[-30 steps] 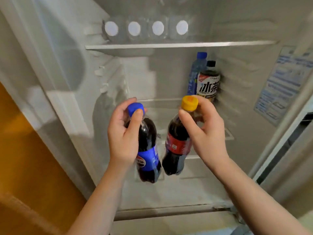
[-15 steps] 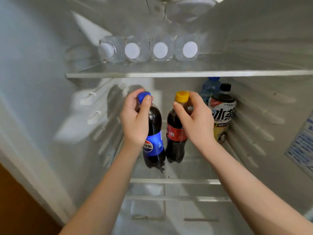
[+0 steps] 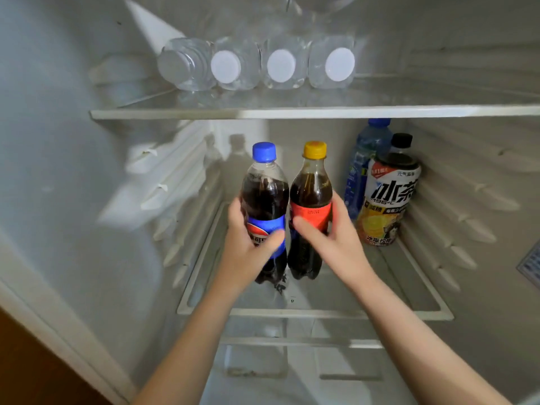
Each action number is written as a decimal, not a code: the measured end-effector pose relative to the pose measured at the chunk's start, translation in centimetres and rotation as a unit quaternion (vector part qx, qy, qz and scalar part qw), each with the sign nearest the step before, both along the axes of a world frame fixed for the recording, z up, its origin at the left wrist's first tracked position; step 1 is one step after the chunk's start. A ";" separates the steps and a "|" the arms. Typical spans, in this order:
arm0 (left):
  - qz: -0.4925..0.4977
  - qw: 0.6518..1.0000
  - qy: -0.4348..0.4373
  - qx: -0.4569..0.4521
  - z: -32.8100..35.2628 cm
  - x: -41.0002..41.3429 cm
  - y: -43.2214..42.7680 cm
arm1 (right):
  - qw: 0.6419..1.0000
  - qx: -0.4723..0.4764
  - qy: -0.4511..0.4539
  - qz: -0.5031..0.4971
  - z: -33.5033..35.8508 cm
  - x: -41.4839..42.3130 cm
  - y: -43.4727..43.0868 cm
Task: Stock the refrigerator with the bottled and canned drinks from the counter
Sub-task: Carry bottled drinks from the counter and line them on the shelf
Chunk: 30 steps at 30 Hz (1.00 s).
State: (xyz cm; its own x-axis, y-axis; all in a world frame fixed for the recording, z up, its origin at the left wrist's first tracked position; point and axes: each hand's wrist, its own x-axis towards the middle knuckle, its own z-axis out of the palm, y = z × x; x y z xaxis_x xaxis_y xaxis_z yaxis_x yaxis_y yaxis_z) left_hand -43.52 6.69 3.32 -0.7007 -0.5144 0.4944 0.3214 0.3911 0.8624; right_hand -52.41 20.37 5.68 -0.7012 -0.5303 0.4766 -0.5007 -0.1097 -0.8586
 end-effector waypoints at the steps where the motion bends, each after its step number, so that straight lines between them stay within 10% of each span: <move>1: -0.012 1.000 -0.023 -0.011 -1.3 0.5 -0.1 | 1.000 0.016 -0.011 -0.001 -1.5 0.3 0.4; 30: 0.109 0.990 -0.073 -0.051 -3.4 -0.9 -3.8 | 0.964 0.223 -0.045 -0.138 -4.6 0.0 -5.0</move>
